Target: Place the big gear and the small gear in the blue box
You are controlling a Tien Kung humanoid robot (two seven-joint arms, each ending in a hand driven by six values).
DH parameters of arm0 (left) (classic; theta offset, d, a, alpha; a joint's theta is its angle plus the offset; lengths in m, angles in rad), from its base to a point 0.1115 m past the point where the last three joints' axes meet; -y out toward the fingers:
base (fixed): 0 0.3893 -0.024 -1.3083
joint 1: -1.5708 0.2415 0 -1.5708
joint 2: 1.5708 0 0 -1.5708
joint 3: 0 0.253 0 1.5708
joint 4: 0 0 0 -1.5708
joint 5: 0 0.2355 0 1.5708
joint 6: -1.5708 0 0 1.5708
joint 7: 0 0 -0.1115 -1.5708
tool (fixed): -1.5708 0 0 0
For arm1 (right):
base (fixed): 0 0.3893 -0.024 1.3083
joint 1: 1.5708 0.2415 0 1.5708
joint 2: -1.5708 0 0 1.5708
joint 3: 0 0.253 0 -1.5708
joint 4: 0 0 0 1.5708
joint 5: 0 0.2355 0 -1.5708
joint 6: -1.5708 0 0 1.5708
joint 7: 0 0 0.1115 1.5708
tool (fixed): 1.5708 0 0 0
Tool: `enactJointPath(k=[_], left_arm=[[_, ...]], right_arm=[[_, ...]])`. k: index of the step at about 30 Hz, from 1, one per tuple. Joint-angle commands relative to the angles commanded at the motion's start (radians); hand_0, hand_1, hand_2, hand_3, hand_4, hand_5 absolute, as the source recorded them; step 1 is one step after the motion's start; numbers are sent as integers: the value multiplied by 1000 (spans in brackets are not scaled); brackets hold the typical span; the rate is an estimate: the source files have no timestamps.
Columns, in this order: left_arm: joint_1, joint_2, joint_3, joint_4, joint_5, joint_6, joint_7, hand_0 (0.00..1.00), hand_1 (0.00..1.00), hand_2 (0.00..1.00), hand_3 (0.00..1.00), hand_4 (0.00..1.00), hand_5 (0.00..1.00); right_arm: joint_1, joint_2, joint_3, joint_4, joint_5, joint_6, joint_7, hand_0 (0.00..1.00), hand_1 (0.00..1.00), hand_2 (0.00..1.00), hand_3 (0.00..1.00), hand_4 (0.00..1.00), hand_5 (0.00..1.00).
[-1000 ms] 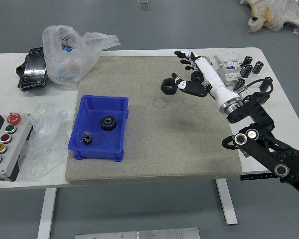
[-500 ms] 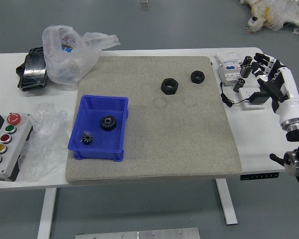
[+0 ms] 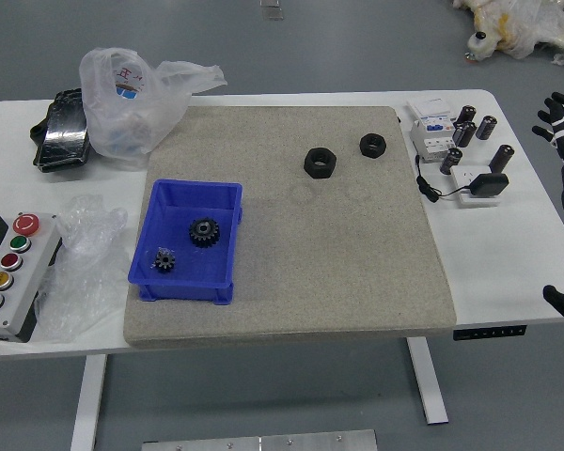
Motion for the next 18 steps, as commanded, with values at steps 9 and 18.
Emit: enactJointPath(k=[9,18], left_arm=[[5,0,-8,-4,6,-1,6,685,582,557,662,648,436],[9,-2,-18,-7,14,-1,10,685,552,543,659,641,425]], right_arm=[[-13,-1,37,-3,36,13,14,705,755,761,704,770,510],[-21,8,50,-17,101,43,29,653,681,716,696,805,578]])
